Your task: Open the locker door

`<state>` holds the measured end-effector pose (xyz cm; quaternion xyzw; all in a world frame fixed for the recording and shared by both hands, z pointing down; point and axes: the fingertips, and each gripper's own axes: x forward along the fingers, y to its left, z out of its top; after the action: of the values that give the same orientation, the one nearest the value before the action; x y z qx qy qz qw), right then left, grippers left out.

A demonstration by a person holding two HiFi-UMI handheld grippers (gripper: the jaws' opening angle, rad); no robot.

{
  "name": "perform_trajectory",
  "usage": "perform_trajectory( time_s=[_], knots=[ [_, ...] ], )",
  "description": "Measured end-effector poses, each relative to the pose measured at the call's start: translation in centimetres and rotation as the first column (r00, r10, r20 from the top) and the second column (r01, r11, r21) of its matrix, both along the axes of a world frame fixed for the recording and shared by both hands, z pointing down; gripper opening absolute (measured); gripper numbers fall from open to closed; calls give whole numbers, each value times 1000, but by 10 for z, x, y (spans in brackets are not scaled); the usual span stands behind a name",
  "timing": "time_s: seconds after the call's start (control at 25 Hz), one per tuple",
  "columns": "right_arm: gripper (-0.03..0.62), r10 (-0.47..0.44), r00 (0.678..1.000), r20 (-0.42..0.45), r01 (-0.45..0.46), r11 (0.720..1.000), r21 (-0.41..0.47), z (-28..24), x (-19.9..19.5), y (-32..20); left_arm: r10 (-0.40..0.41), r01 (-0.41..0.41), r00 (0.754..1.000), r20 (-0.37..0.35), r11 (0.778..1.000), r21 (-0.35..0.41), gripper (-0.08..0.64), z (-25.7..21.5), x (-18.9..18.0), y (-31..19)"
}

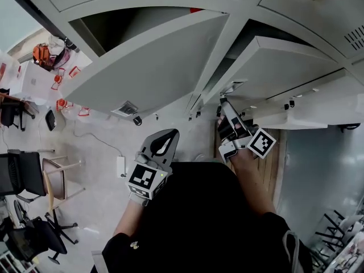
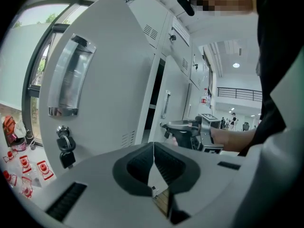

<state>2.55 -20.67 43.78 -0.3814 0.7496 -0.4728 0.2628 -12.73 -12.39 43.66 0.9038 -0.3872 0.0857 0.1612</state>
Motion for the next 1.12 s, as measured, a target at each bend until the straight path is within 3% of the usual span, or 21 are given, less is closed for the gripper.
perform_trajectory(
  time_s=[0.28,0.56,0.88,1.12],
  knots=[
    [44,17,1000,18,-18,1000,12,-2,11,28,123,-123,992,1,992,-13,23,2,29,4],
    [43,50,997,62,-50,999,-11,-1,28,59,259,-259,966,-3,966,-14,23,1,67,9],
    [43,120,985,120,-118,993,-26,0,62,99,430,-430,903,-7,903,-16,23,2,115,24],
    [43,188,969,161,-184,982,-37,4,101,130,542,-542,841,-8,840,-19,23,5,152,43]
  ],
)
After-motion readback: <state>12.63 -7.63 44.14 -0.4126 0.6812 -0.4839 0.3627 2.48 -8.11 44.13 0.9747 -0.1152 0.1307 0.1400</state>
